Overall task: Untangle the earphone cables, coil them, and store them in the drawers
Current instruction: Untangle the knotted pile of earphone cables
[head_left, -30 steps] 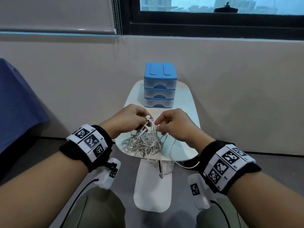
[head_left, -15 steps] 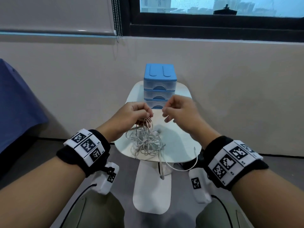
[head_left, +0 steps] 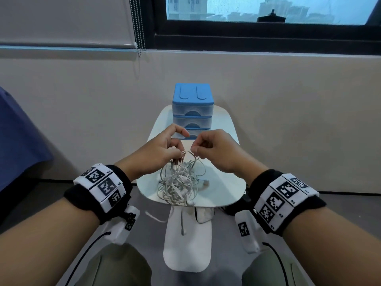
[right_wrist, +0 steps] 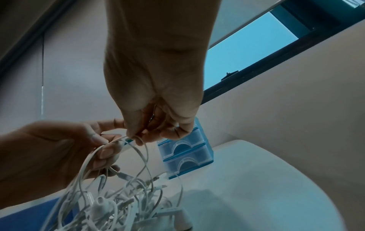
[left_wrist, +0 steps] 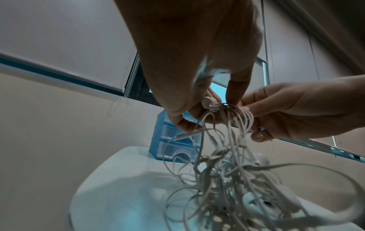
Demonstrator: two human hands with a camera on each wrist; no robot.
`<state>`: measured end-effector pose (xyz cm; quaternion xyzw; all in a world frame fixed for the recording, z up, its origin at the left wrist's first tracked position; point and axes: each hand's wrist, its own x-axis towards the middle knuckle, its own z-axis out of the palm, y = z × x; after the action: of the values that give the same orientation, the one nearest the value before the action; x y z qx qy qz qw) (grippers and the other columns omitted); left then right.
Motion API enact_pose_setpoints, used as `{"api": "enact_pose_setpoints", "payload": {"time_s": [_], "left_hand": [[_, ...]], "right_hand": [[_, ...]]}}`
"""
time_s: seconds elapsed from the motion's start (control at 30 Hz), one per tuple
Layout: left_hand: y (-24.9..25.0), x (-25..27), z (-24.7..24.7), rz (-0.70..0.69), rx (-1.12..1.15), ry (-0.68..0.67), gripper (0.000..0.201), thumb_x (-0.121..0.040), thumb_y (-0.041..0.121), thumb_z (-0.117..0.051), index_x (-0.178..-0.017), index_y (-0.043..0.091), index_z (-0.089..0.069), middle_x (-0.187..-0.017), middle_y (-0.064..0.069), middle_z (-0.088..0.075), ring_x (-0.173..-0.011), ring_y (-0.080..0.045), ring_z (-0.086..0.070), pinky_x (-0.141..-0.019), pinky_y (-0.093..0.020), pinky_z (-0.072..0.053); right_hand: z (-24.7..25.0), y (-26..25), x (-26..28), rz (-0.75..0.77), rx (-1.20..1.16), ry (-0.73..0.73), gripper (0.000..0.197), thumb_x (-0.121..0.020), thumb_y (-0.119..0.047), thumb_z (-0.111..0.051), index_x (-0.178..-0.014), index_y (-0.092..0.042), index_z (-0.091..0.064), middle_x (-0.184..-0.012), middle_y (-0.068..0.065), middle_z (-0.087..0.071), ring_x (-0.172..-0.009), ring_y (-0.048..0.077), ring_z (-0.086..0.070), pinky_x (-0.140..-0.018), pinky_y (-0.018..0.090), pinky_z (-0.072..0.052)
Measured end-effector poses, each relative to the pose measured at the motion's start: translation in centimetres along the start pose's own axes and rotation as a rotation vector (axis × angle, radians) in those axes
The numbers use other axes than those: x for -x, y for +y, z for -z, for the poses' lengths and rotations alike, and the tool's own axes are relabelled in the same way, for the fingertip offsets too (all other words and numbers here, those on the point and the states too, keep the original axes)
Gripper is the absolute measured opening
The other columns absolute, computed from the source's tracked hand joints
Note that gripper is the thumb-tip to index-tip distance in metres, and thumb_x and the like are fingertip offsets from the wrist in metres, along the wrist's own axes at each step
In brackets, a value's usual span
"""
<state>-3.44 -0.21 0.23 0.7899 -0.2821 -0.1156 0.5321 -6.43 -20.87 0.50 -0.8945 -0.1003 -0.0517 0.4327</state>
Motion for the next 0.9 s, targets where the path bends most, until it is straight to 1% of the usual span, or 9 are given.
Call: {"api": "enact_pose_setpoints", "payload": {"time_s": [0.1, 0.2, 0.3, 0.4, 0.5, 0.57, 0.67, 0.8, 0.9], "left_hand": [[0.0, -0.2, -0.1, 0.009, -0.004, 0.010, 0.040, -0.095, -0.009, -0.054, -0.124, 0.018, -0.051, -0.077, -0.005, -0.061, -0.072, -0.017, -0.056, -0.072, -0.030, -0.049], [0.1, -0.1, -0.1, 0.009, -0.042, 0.010, 0.036, -0.095, -0.004, -0.059, -0.122, 0.019, -0.055, -0.075, -0.005, -0.062, -0.071, -0.017, -0.057, -0.073, -0.030, -0.049], [0.3, -0.3, 0.2, -0.002, -0.081, 0.007, 0.031, -0.095, -0.002, -0.062, -0.118, 0.018, -0.058, -0.073, -0.004, -0.063, -0.069, -0.014, -0.058, -0.071, -0.028, -0.048], [0.4, -0.3, 0.2, -0.038, -0.091, -0.030, 0.022, -0.094, -0.003, -0.064, -0.112, 0.011, -0.060, -0.069, 0.002, -0.058, -0.065, -0.009, -0.053, -0.071, -0.026, -0.048], [0.3, -0.3, -0.1, -0.053, -0.121, -0.055, 0.010, -0.092, 0.006, -0.070, -0.100, 0.010, -0.066, -0.070, 0.004, -0.053, -0.065, -0.009, -0.046, -0.070, -0.024, -0.045], [0.0, -0.3, -0.1, -0.058, -0.167, -0.034, 0.010, -0.087, 0.013, -0.071, -0.096, 0.011, -0.069, -0.076, 0.001, -0.055, -0.069, -0.012, -0.046, -0.070, -0.029, -0.043], [-0.7, -0.4, 0.0, -0.021, -0.205, -0.002, 0.004, -0.090, 0.006, -0.073, -0.093, 0.009, -0.071, -0.073, 0.009, -0.058, -0.067, -0.007, -0.049, -0.068, -0.027, -0.045], [-1.5, -0.2, -0.2, -0.015, -0.250, -0.013, 0.013, -0.090, 0.006, -0.073, -0.087, 0.018, -0.072, -0.071, 0.003, -0.056, -0.065, -0.007, -0.049, -0.067, -0.026, -0.042], [-1.9, -0.1, -0.1, 0.001, -0.243, -0.020, 0.010, -0.091, 0.011, -0.075, -0.088, 0.020, -0.077, -0.073, -0.007, -0.065, -0.069, -0.010, -0.056, -0.071, -0.031, -0.046]], "right_hand": [[-0.1, 0.0, -0.2, -0.003, 0.052, 0.051, 0.015, -0.096, -0.018, -0.068, -0.082, -0.021, -0.067, -0.076, -0.006, -0.067, -0.070, 0.012, -0.060, -0.071, 0.029, -0.052], [0.1, -0.2, -0.3, -0.066, -0.139, 0.127, 0.017, -0.101, -0.016, -0.058, -0.084, -0.017, -0.060, -0.076, -0.003, -0.064, -0.069, 0.016, -0.056, -0.065, 0.031, -0.046], [0.6, -1.3, 0.3, -0.125, -0.367, -0.063, 0.023, -0.101, -0.019, -0.054, -0.080, -0.015, -0.060, -0.063, -0.004, -0.052, -0.063, 0.013, -0.043, -0.062, 0.027, -0.034], [0.6, -2.3, 0.7, -0.076, -0.217, -0.270, 0.030, -0.103, -0.029, -0.057, -0.080, -0.012, -0.067, -0.066, -0.004, -0.053, -0.063, 0.009, -0.044, -0.066, 0.022, -0.039], [0.7, -2.7, 0.6, -0.044, -0.160, -0.241, 0.025, -0.101, -0.021, -0.061, -0.080, -0.012, -0.069, -0.072, 0.001, -0.051, -0.069, 0.014, -0.040, -0.070, 0.030, -0.036], [1.1, -3.2, 0.8, -0.014, -0.353, -0.152, 0.023, -0.104, -0.016, -0.055, -0.082, -0.012, -0.063, -0.075, 0.000, -0.054, -0.068, 0.010, -0.043, -0.069, 0.023, -0.038], [1.7, -3.7, 1.0, 0.001, -0.717, -0.025, 0.027, -0.106, -0.023, -0.046, -0.082, -0.021, -0.057, -0.092, -0.001, -0.061, -0.081, 0.009, -0.052, -0.078, 0.033, -0.035], [2.8, -3.9, 0.7, 0.013, -1.162, 0.047, 0.027, -0.107, -0.029, -0.041, -0.083, -0.023, -0.054, -0.104, 0.000, -0.071, -0.098, 0.015, -0.064, -0.075, 0.035, -0.040], [3.6, -4.0, 0.9, 0.043, -1.339, 0.083, 0.031, -0.107, -0.030, -0.039, -0.079, -0.022, -0.050, -0.123, 0.010, -0.072, -0.118, 0.023, -0.067, -0.086, 0.037, -0.042]]}}
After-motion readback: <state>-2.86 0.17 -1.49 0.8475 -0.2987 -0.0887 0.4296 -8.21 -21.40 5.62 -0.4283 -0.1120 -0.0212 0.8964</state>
